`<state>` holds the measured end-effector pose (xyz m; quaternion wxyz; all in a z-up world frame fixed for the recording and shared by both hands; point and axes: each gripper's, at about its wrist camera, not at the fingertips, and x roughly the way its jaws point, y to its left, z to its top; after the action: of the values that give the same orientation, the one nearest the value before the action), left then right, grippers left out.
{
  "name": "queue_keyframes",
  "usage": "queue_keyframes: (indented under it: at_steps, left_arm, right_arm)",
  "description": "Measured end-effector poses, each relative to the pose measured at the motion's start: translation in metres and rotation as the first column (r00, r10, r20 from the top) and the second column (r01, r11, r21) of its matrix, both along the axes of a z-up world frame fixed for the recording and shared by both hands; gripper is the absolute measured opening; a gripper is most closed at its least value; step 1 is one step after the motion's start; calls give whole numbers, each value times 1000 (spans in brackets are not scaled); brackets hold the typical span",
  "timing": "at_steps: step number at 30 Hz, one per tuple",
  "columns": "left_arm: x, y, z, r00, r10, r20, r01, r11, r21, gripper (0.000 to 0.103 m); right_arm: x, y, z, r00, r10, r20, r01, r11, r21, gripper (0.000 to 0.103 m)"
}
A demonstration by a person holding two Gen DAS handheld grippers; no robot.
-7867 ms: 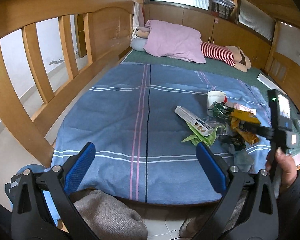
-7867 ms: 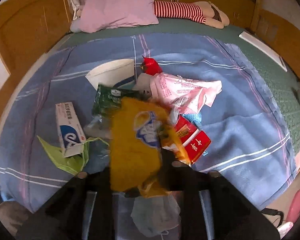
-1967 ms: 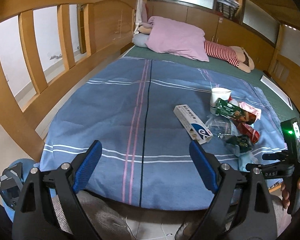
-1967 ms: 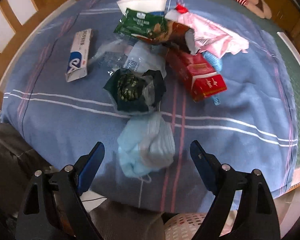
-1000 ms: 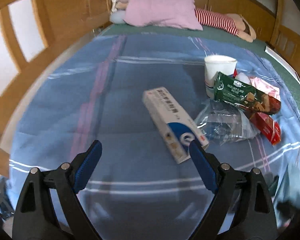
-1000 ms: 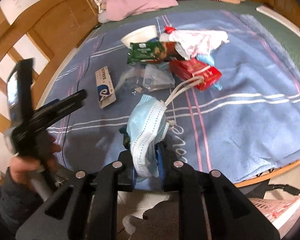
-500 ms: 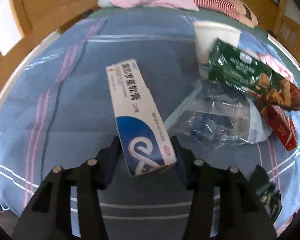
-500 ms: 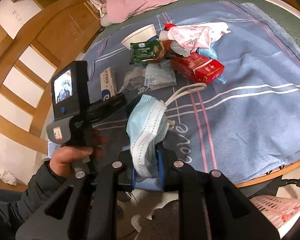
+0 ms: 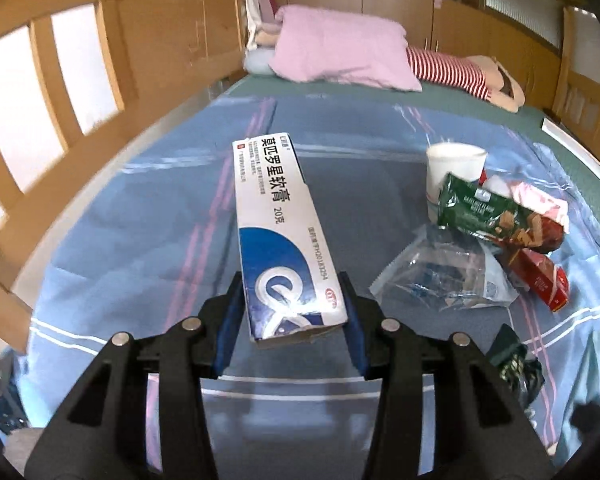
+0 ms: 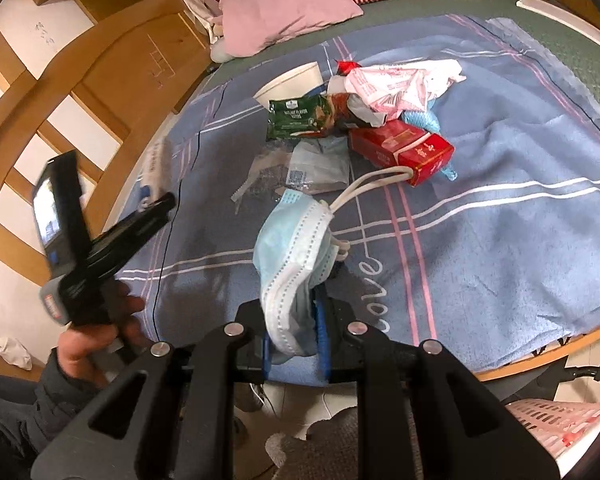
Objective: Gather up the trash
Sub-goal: 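Carry mask and medicine box to the bin and release both inside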
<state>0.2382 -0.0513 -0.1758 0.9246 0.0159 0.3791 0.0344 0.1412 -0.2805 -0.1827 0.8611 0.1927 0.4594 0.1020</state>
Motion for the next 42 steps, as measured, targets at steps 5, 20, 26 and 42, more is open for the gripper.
queue_keyframes:
  at_steps: [5,20,26,42]
  left_arm:
    - [-27,-1,30,997,-65,43,65,998,-6,46]
    - [-126,-62,102,947,-252,200,253,967,17,47]
    - [-179,-97,127,896,-354,267,366,931,8,44]
    - [-214,-133,155,798,-521,304,543,840,16,38]
  right_arm:
    - [-5,-4,6,998,-37,45,36,999,15,18]
    - [-95,-21,68,900,-322,292,373,917,-138,18]
    - [-171,-22,107,769,-468,435,584,792,-180,18]
    - [-318,-70,116,620,-628,470,765,618,-181,20]
